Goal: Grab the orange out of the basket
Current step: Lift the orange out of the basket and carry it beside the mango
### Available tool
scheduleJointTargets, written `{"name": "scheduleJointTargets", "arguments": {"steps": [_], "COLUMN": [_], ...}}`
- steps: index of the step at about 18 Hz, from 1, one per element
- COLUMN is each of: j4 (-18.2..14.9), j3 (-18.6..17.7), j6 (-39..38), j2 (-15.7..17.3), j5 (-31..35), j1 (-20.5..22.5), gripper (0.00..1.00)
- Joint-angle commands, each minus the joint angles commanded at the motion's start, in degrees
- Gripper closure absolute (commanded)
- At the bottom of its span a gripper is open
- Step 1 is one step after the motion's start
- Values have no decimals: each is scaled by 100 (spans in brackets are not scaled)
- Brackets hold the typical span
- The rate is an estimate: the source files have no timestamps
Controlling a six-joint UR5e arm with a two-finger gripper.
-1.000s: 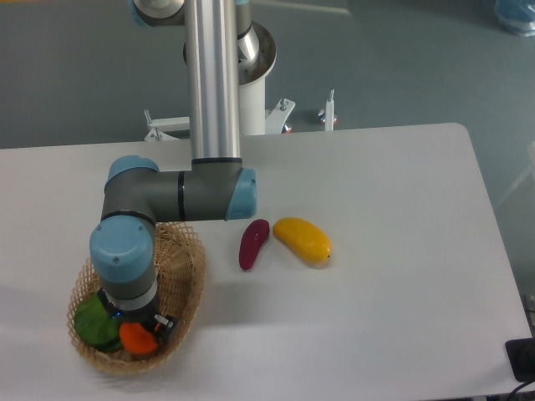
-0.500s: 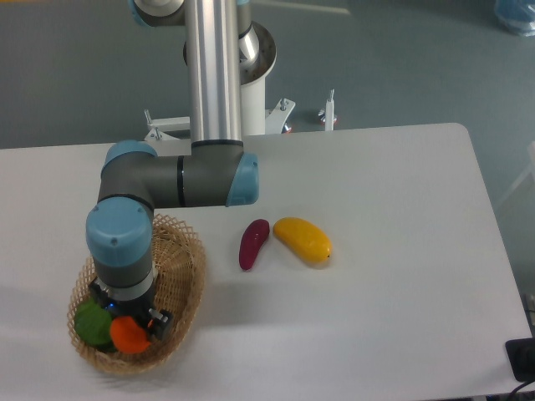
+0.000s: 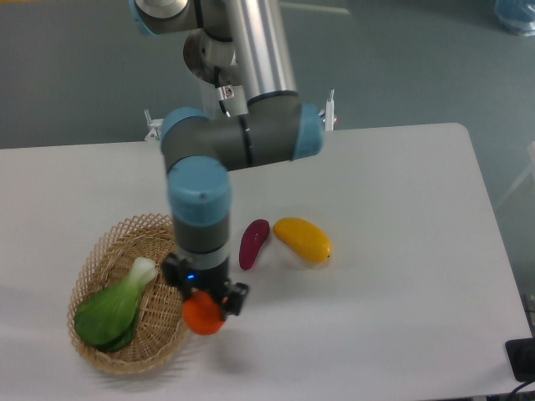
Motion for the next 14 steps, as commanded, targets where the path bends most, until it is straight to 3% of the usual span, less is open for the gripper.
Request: {"name": "scheduleJointTargets", "arguments": {"steps": [5, 8, 14], "j4": [-9, 26, 35], "j3": [0, 52, 351], "j6": [810, 1345, 1715], "j2": [-35, -131, -263], "j5": [493, 546, 494], "j1": [502, 757, 1188], "gripper": [58, 58, 57]}}
